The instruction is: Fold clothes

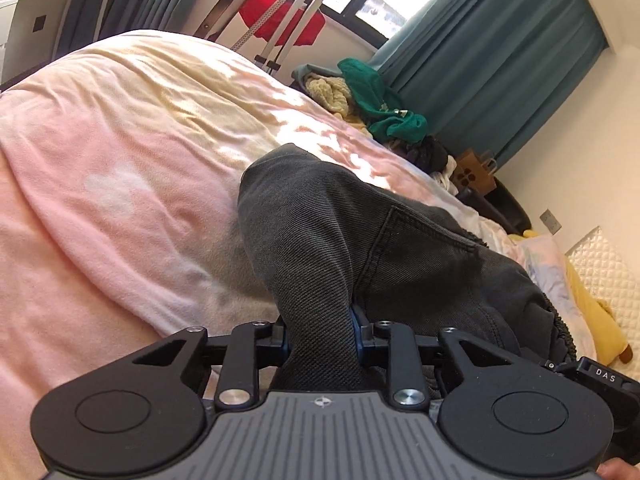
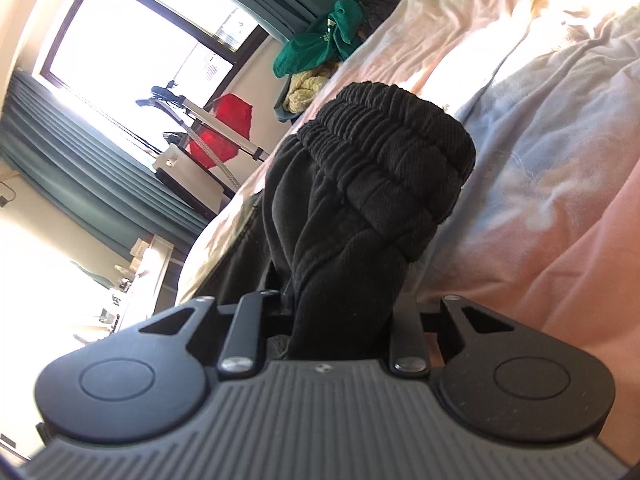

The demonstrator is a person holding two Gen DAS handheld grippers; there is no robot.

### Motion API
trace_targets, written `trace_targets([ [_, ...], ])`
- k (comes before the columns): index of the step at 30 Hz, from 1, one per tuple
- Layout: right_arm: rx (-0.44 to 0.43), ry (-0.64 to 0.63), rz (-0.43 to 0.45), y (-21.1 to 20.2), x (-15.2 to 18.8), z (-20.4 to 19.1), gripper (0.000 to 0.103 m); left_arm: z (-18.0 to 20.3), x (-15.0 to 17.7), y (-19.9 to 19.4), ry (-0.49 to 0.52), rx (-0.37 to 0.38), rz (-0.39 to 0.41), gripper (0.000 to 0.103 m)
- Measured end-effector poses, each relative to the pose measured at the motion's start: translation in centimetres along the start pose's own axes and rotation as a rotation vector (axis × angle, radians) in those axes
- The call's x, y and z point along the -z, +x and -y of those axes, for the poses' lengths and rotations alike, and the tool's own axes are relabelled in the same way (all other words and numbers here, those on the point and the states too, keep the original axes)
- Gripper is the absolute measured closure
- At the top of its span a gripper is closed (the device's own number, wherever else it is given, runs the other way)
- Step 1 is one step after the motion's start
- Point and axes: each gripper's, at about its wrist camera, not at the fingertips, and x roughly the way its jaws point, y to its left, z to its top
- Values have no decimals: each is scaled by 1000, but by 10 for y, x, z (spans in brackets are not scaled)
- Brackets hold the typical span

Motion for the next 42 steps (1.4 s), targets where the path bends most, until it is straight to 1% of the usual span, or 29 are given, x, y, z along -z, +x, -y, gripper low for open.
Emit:
trace_targets([
  [3, -52, 9, 20, -3, -14, -7, 79, 22, -11, -10, -14, -1, 28, 79],
  [6, -96, 46, 43, -7, -37, -7, 80, 49, -33, -13, -9, 0, 34, 79],
  [9, -116, 52, 78, -12, -58, -7, 81, 89, -57, 0, 60, -29, 26, 80],
  [12, -141, 73, 120, -10, -89, -5, 81, 130, -82, 15, 140, -64, 16, 80],
  [13, -149, 80, 135, -9, -99, -4, 81, 142, -89, 22, 150, -71, 13, 80],
  [17, -182, 97, 218, -7, -146, 4, 81, 197, -120, 64, 178, -64, 17, 80],
  [21, -203, 108, 305, 5, -199, 24, 81, 254, -142, 119, 242, 2, 60, 79],
  [23, -201, 91, 352, 11, -226, 39, 81, 278, -146, 154, 262, 36, 75, 79],
  [25, -187, 57, 395, 17, -250, 54, 81, 298, -148, 194, 258, 82, 74, 79],
  [28, -168, 68, 479, 23, -267, 86, 81, 320, -141, 254, 274, 146, 65, 78],
  [30, -129, 62, 529, 33, -270, 111, 81, 328, -133, 295, 290, 162, 46, 78],
  [33, -22, 35, 521, 54, -274, 134, 81, 330, -122, 351, 309, 150, -13, 78],
  [34, -8, 48, 520, 60, -271, 144, 81, 328, -116, 365, 318, 147, -27, 77],
  [37, 5, 107, 501, 78, -253, 182, 81, 312, -96, 389, 346, 150, -44, 76],
  [40, 44, 131, 460, 83, -240, 194, 81, 288, -87, 394, 342, 174, -65, 72],
  [42, 64, 174, 422, 84, -231, 196, 80, 274, -82, 392, 349, 163, -88, 69],
])
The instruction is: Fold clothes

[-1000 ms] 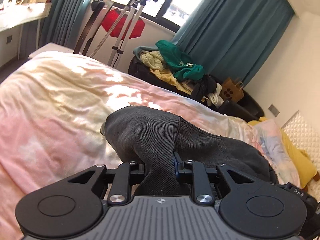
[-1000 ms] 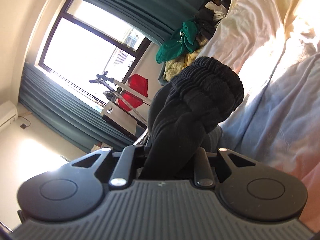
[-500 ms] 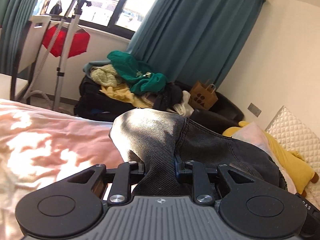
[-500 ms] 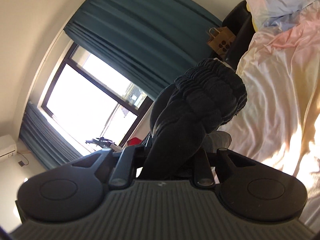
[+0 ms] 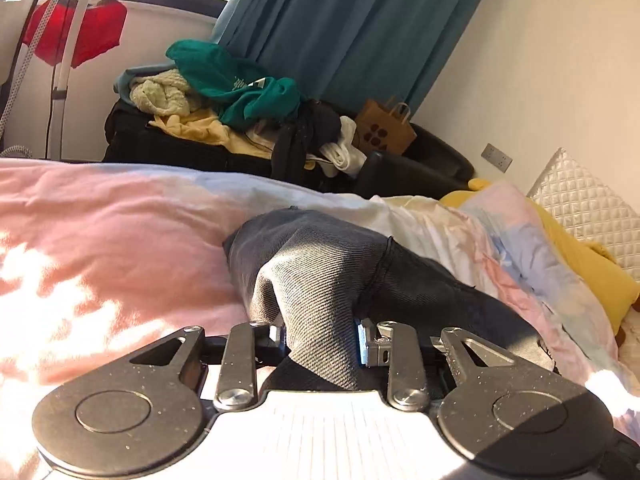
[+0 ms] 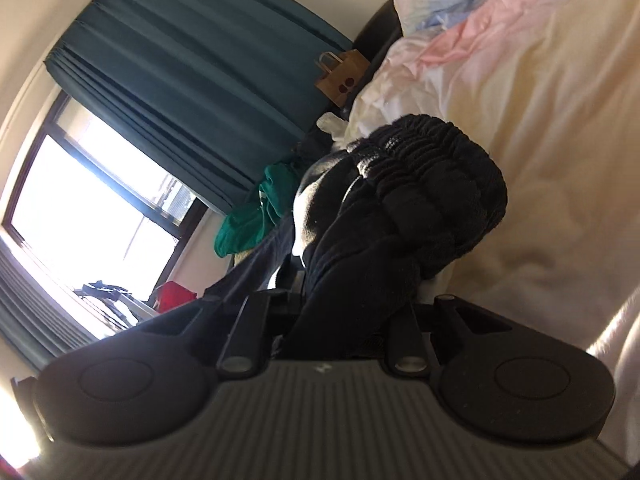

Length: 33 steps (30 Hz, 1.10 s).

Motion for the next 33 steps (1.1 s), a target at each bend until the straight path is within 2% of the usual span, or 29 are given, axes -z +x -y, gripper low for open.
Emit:
trace_targets([
  [4, 60, 79, -53, -12, 20, 11, 77, -8, 23, -13, 45, -61, -54, 57],
  [6, 70, 119, -70, -18, 27, 17, 68, -5, 28, -23, 65, -105, -59, 53],
  [8, 74, 173, -87, -25, 29, 21, 66, 2, 28, -38, 84, -144, -49, 51],
  [10, 101, 195, -100, -36, 30, 18, 66, 10, 27, -55, 116, -171, -50, 44],
  [13, 191, 78, -101, -63, 35, -7, 66, 25, 23, -87, 211, -203, -59, 44],
  [17, 291, -211, -89, -105, 46, -63, 66, 43, 21, -147, 274, -214, -36, 44],
  [22, 241, -385, -68, -166, 56, -130, 66, 65, 31, -228, 337, -270, 41, 41],
  [26, 175, -492, -53, -217, 66, -181, 66, 77, 46, -297, 357, -282, 100, 37],
  [27, 169, -520, -46, -229, 68, -188, 66, 80, 52, -316, 352, -281, 122, 32],
  [28, 164, -548, -40, -241, 71, -196, 66, 82, 58, -333, 344, -285, 144, 24],
  [32, 147, -648, -17, -289, 81, -223, 66, 93, 87, -395, 342, -287, 198, 16],
  [33, 141, -655, -12, -299, 84, -226, 66, 96, 94, -407, 350, -282, 206, 11],
])
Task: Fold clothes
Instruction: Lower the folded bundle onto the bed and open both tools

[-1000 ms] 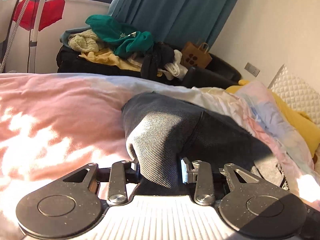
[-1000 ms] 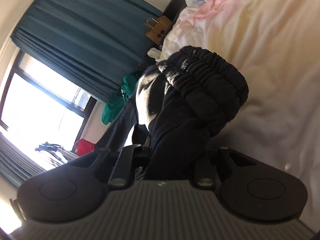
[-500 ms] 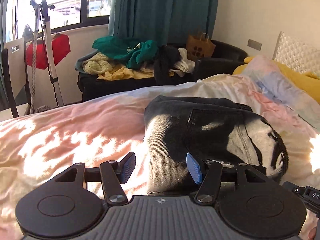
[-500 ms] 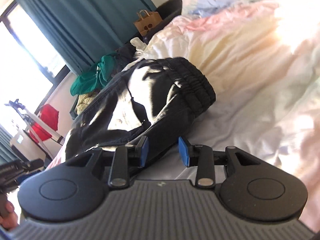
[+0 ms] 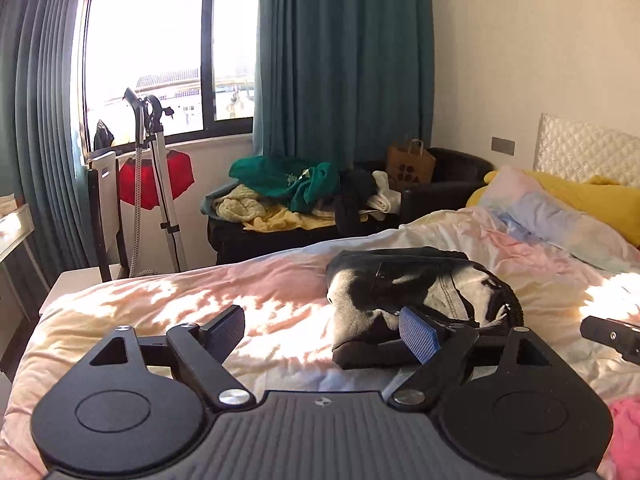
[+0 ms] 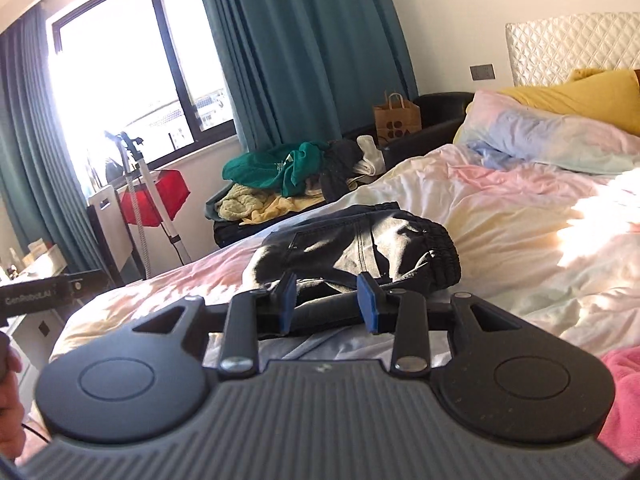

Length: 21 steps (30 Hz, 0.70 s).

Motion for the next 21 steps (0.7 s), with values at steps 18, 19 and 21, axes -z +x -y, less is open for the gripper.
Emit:
trace_targets([
  [18, 7, -101, 55, -28, 51, -44, 54, -13, 84, -87, -18, -63, 98, 0],
  [19, 13, -105, 53, -24, 55, -44, 54, -16, 87, -83, -21, -65, 94, 0],
  [21, 20, -103, 42, -15, 61, -42, 54, -23, 92, -74, -33, -62, 87, 0],
])
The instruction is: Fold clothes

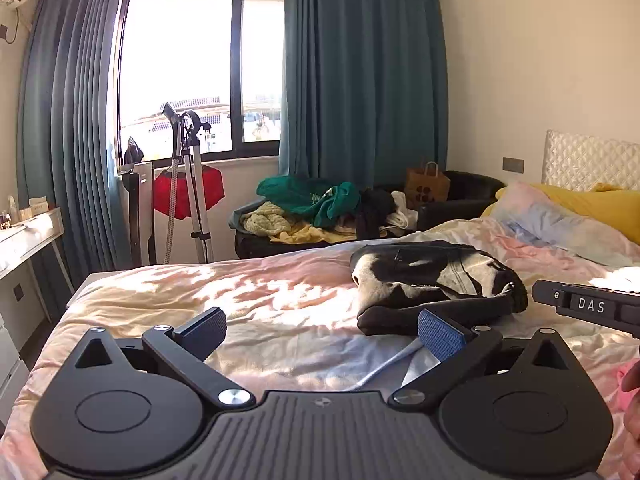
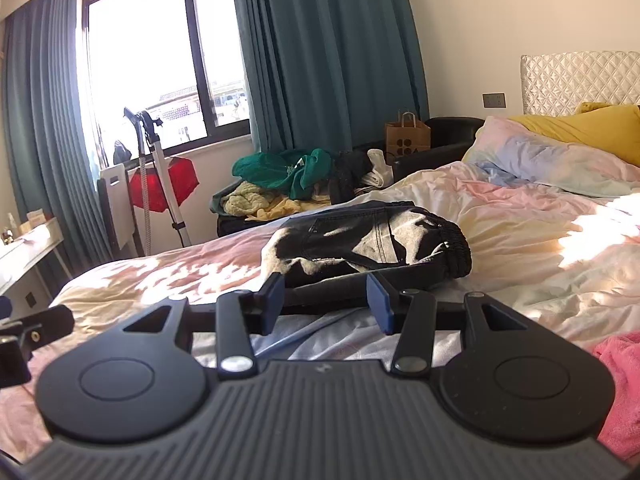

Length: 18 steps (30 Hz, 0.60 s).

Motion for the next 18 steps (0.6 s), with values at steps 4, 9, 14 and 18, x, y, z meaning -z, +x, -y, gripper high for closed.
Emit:
trace_targets([
  [4, 13, 6, -7, 18, 14, 3, 54, -7, 10, 19, 35, -29, -20, 0],
  [9, 7, 17, -36, 33, 30, 7, 38, -11, 22, 30, 42, -27, -25, 0],
  [14, 28, -43, -40, 37, 34, -4, 14, -12, 30, 33, 40, -6, -43, 0],
  [18, 21, -68, -20, 30, 36, -7, 14, -13, 31, 31, 31, -15, -40, 0],
])
